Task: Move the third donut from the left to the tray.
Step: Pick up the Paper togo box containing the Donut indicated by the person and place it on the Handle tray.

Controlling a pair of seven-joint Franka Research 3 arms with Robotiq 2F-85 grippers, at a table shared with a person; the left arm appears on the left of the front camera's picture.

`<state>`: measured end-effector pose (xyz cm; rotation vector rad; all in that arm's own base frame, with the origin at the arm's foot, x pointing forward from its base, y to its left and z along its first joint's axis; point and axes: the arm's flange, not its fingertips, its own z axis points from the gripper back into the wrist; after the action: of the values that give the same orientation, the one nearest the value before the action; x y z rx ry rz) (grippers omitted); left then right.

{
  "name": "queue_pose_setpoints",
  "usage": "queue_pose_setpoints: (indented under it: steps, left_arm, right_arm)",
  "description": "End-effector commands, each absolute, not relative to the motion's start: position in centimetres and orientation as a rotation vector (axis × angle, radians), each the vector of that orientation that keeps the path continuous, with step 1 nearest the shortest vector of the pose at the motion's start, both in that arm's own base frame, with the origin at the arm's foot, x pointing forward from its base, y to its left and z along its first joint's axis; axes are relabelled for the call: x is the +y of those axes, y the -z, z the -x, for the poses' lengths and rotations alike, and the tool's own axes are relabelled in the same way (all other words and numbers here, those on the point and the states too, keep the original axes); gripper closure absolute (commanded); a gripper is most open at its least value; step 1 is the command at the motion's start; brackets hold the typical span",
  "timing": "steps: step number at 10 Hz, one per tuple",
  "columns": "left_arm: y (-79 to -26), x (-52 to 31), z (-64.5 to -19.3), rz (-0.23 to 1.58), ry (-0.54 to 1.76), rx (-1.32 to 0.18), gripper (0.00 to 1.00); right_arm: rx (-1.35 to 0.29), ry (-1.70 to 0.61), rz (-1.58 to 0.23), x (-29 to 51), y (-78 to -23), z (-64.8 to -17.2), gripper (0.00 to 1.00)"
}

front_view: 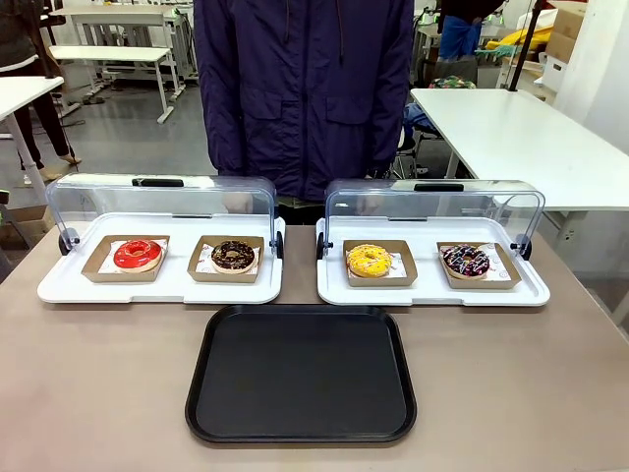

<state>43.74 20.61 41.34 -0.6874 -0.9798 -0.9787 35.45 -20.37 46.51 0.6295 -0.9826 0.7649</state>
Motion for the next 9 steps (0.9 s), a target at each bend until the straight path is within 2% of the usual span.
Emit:
queue_pose_setpoints:
  steps: [1, 9]
  left_arm:
    - [-41.58, 20.66, -43.74, 0.688, 0.980, -0.964, 0.00]
    - [-41.58, 20.66, -43.74, 0.688, 0.980, -0.964, 0.00]
  right_arm:
    - [-0.993, -0.763, -0.634, -20.22, -46.61, -35.56, 0.00]
    - [-0.993, -0.763, -0.634, -20.22, -46.61, -35.56, 0.00]
